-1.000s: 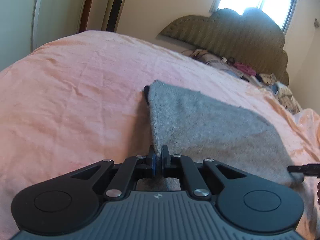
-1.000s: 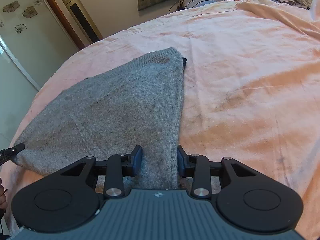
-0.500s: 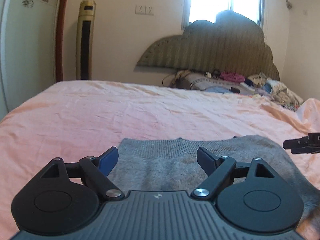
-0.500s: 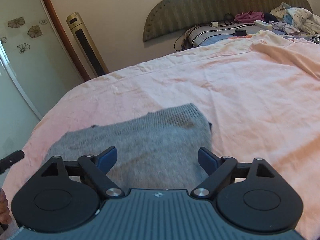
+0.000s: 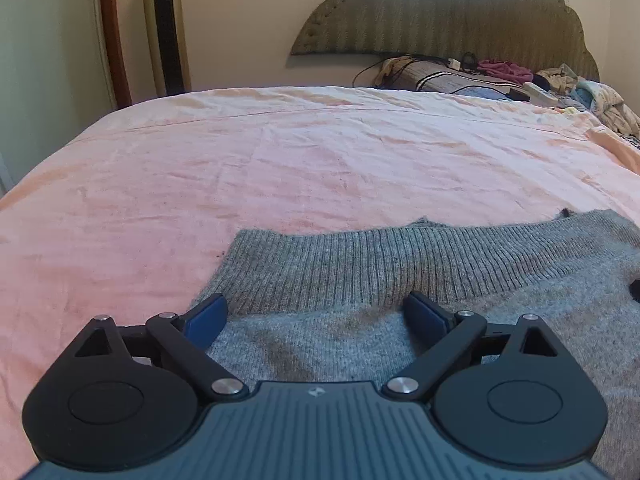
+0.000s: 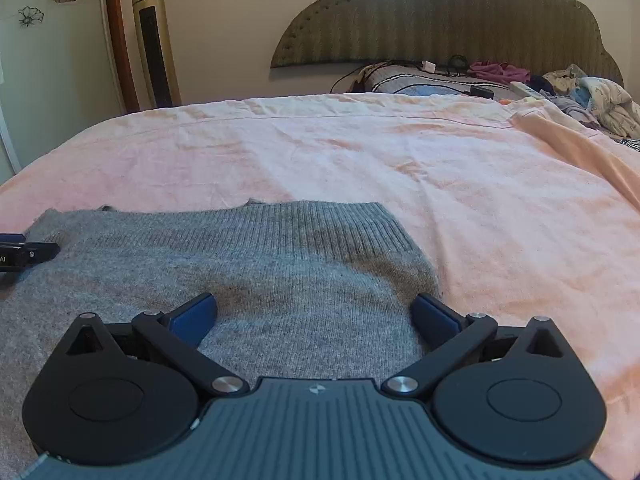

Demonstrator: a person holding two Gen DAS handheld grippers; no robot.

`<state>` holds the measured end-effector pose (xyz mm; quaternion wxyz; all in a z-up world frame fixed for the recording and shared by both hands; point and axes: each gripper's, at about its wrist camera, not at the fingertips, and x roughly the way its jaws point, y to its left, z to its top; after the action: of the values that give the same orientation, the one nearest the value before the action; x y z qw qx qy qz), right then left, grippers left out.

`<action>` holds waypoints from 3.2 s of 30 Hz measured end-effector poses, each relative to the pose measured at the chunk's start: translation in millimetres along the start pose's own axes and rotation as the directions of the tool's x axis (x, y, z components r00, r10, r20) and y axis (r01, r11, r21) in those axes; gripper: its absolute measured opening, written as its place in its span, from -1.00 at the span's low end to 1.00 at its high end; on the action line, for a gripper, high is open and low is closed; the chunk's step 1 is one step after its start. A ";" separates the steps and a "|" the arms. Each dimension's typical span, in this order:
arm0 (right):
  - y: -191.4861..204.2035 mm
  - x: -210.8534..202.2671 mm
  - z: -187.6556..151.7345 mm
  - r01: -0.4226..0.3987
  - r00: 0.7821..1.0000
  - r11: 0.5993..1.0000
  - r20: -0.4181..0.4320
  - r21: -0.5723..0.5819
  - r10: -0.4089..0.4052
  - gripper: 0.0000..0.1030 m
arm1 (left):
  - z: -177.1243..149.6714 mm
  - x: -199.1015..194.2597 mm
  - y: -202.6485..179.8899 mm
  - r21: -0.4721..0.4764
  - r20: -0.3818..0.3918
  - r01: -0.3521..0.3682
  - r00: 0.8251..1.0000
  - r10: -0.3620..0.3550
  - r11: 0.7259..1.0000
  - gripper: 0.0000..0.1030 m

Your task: Fold small clothes

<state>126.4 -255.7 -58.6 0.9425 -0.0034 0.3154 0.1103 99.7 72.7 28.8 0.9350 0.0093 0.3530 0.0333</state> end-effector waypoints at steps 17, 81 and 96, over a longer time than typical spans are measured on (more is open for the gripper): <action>26.6 -29.3 -1.8 0.033 0.999 0.999 -0.028 0.040 -0.032 1.00 | -41.2 -47.4 -16.4 -0.043 0.031 0.083 0.996 -0.082 0.996 0.99; -62.7 -117.3 -92.6 -0.260 0.939 0.713 0.000 0.651 0.343 -0.69 | -129.4 -102.0 86.4 -0.845 0.084 0.244 0.940 -0.332 0.476 -0.74; -71.9 -155.1 -128.9 -0.257 0.910 0.679 -0.064 0.687 0.409 -0.61 | -145.8 -133.6 119.9 -0.768 0.043 0.228 0.951 -0.306 0.599 -0.91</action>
<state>-55.5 -367.5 -74.1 0.8051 0.3785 0.4278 0.1600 -103.3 182.2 12.4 0.8272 -0.4409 0.3461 0.0394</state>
